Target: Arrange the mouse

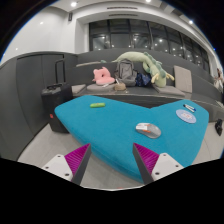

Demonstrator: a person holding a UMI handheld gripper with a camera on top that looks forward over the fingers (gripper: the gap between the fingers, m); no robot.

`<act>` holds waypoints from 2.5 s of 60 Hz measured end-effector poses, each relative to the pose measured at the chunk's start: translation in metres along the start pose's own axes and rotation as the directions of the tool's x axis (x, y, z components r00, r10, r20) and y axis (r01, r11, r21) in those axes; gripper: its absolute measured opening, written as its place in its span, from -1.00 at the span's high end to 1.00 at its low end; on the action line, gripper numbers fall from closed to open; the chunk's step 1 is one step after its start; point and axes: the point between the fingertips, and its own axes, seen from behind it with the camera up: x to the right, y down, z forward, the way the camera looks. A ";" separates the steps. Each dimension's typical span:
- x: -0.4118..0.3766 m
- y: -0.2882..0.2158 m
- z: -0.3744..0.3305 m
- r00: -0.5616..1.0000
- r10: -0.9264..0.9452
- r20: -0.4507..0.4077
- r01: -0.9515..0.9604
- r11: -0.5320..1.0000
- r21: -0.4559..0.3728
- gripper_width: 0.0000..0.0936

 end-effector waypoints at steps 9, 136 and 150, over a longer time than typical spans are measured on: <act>0.046 0.003 0.023 0.997 -0.011 -0.081 0.012 1.000 0.013 -0.82; 0.227 -0.059 0.228 0.980 0.095 -0.172 -0.106 0.993 -0.054 0.25; 0.389 -0.181 0.201 0.931 0.122 -0.344 -0.068 0.984 0.165 0.26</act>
